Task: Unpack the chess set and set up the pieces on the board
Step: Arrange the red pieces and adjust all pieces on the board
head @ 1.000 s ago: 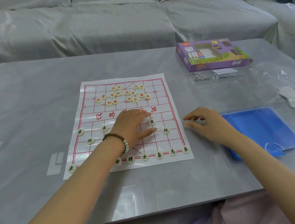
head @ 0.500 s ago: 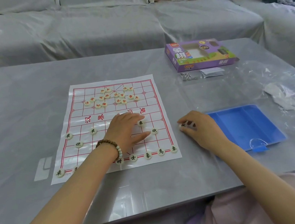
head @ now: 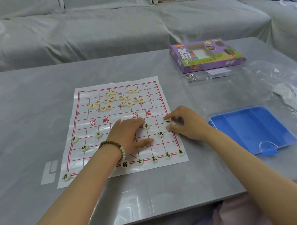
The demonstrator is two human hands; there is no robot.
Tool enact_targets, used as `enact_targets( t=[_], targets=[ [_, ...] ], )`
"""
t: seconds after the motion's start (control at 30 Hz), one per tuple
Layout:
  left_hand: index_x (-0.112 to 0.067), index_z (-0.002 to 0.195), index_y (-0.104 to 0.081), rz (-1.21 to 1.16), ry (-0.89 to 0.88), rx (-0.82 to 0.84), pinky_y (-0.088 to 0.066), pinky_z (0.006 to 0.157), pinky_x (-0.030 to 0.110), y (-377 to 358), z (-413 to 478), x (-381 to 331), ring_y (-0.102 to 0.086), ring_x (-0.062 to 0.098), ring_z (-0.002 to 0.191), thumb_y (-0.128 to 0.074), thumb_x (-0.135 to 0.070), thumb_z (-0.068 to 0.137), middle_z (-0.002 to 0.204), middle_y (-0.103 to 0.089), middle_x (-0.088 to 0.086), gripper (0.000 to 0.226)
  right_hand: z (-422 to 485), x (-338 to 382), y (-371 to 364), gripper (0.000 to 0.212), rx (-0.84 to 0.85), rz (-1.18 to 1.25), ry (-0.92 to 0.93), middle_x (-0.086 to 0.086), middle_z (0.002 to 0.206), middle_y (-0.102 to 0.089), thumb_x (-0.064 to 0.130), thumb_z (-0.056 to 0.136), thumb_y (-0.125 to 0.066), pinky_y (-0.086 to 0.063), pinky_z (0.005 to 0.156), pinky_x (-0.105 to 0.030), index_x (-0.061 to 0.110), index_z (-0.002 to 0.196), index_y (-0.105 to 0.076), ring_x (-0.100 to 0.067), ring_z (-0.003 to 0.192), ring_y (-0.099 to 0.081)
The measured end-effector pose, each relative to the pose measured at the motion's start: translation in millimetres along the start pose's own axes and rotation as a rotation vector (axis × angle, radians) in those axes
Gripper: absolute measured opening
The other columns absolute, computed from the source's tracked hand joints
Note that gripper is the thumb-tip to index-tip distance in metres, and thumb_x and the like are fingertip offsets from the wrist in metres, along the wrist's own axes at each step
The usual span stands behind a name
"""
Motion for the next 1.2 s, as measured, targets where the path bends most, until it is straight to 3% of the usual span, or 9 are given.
enact_targets(
  t=[0.13, 0.3, 0.5, 0.6, 1.07, 1.2],
  targets=[
    [-0.026, 0.143, -0.028, -0.021, 0.007, 0.001, -0.015, 0.114, 0.033, 2.6, -1.9, -2.7, -0.025, 0.013, 0.138, -0.044, -0.065, 0.082, 0.151, -0.026, -0.008, 0.074, -4.2, -7.9, 0.1, 0.025, -0.078, 0.123, -0.032, 0.004, 0.101, -0.054, 0.033, 0.082, -0.068, -0.035, 0.069, -0.009, 0.026, 0.106, -0.064, -0.006, 0.085, -0.049],
    [-0.026, 0.143, -0.028, -0.05, 0.01, 0.005, -0.017, 0.113, 0.032, 1.8, -1.7, -1.8, -0.024, 0.013, 0.138, -0.044, -0.065, 0.082, 0.152, -0.026, -0.008, 0.074, -10.5, -13.2, -0.6, 0.021, -0.163, 0.234, -0.022, 0.006, 0.099, -0.057, 0.028, 0.085, -0.067, -0.039, 0.069, -0.004, 0.023, 0.105, -0.066, -0.004, 0.084, -0.051],
    [-0.027, 0.143, -0.028, -0.062, 0.016, 0.005, -0.02, 0.112, 0.031, 1.0, -1.4, -0.9, -0.025, 0.014, 0.138, -0.044, -0.064, 0.083, 0.151, -0.026, -0.008, 0.073, -13.1, -15.0, -4.6, 0.024, -0.3, 0.241, -0.062, 0.006, 0.096, -0.057, 0.033, 0.082, -0.069, -0.039, 0.07, -0.009, 0.02, 0.102, -0.064, -0.006, 0.085, -0.053],
    [-0.027, 0.143, -0.028, -0.068, 0.014, -0.005, -0.02, 0.112, 0.03, 1.3, -2.3, -0.9, -0.026, 0.014, 0.137, -0.046, -0.064, 0.082, 0.151, -0.027, -0.008, 0.074, -13.9, -16.0, -5.0, 0.029, -0.287, 0.23, -0.037, 0.008, 0.1, -0.056, 0.036, 0.083, -0.067, -0.038, 0.075, -0.01, 0.023, 0.109, -0.065, -0.006, 0.091, -0.052],
    [-0.026, 0.145, -0.025, -0.06, 0.013, -0.02, -0.017, 0.113, 0.03, 2.2, -5.7, -2.2, -0.023, 0.013, 0.138, -0.049, -0.057, 0.086, 0.152, -0.023, -0.009, 0.07, -13.9, -16.8, -5.0, 0.028, -0.28, 0.259, -0.043, 0.009, 0.098, -0.058, 0.034, 0.082, -0.069, -0.044, 0.077, -0.017, 0.023, 0.107, -0.068, -0.007, 0.09, -0.053],
    [-0.026, 0.145, -0.025, -0.051, 0.01, -0.018, -0.015, 0.113, 0.03, 1.9, -5.2, -2.8, -0.023, 0.014, 0.139, -0.048, -0.056, 0.087, 0.153, -0.022, -0.008, 0.07, -11.8, -16.6, -5.2, 0.025, -0.275, 0.266, -0.057, 0.009, 0.098, -0.057, 0.032, 0.082, -0.069, -0.04, 0.073, -0.011, 0.022, 0.104, -0.069, -0.005, 0.087, -0.053]
  ],
)
Point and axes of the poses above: each hand's wrist, its own z-axis towards the middle knuckle, its own y-axis out of the back of the hand, x = y × z, the point moved 6 cm from there along z, towards the middle knuckle
